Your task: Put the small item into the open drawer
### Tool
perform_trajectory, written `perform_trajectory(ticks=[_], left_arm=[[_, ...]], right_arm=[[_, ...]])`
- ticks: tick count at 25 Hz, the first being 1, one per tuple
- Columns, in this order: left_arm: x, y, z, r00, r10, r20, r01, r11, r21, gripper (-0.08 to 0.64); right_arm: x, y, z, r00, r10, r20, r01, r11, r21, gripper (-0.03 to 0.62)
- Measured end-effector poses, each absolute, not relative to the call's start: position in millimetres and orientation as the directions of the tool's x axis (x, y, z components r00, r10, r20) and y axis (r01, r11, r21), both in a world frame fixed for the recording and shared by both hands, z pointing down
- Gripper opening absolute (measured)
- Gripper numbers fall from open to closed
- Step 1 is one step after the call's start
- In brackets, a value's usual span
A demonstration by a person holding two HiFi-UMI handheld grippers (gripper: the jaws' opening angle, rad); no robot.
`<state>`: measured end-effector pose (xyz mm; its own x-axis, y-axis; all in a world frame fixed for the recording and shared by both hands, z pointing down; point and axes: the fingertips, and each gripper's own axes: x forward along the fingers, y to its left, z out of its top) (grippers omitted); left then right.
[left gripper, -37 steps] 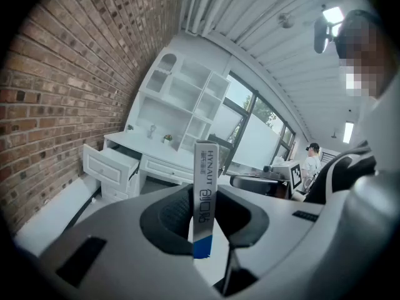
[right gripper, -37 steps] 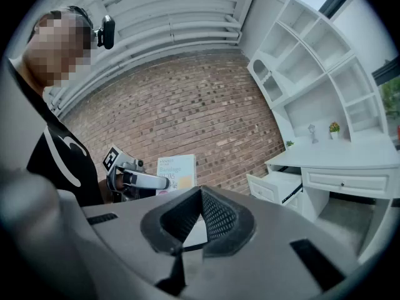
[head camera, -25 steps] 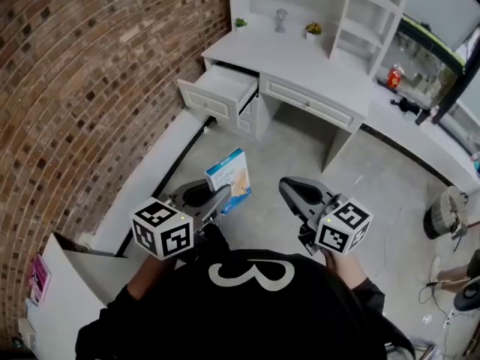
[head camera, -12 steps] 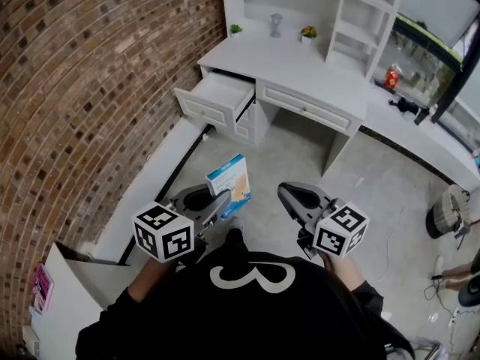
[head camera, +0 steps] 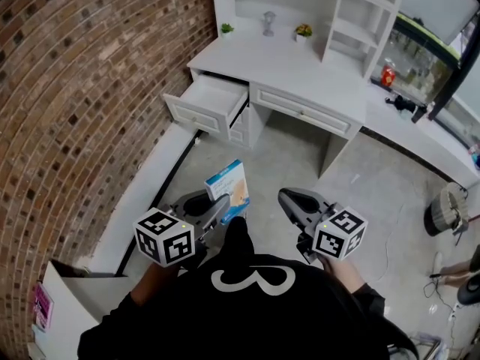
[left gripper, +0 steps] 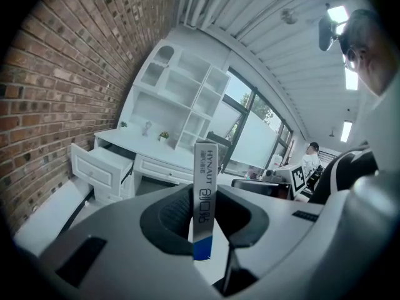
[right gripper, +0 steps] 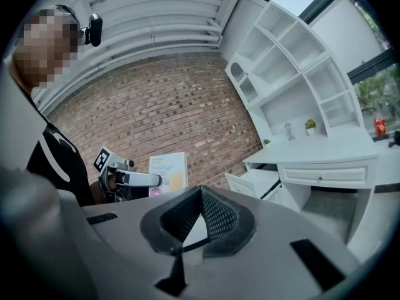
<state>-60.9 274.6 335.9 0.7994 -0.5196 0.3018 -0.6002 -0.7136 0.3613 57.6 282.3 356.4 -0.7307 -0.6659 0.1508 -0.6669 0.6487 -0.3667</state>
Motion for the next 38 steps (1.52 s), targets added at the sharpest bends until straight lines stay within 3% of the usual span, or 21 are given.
perform_trajectory(ticks=[24, 38], left_arm=[[-76.2, -62.6, 382.9, 0.79, -0.477, 0.386, -0.613, -0.636, 0.469, 0.083], [-87.0, -170.7, 398.7, 0.748, -0.509, 0.425, -0.659, -0.647, 0.384, 0.083]], right_arm=[[43.6, -46.5, 390.1, -0.715, -0.652, 0.252, -0.681, 0.567, -0.463, 0.01], [37.8, -145.0, 393.8, -0.708, -0.656, 0.262, -0.696, 0.584, -0.418, 0.009]])
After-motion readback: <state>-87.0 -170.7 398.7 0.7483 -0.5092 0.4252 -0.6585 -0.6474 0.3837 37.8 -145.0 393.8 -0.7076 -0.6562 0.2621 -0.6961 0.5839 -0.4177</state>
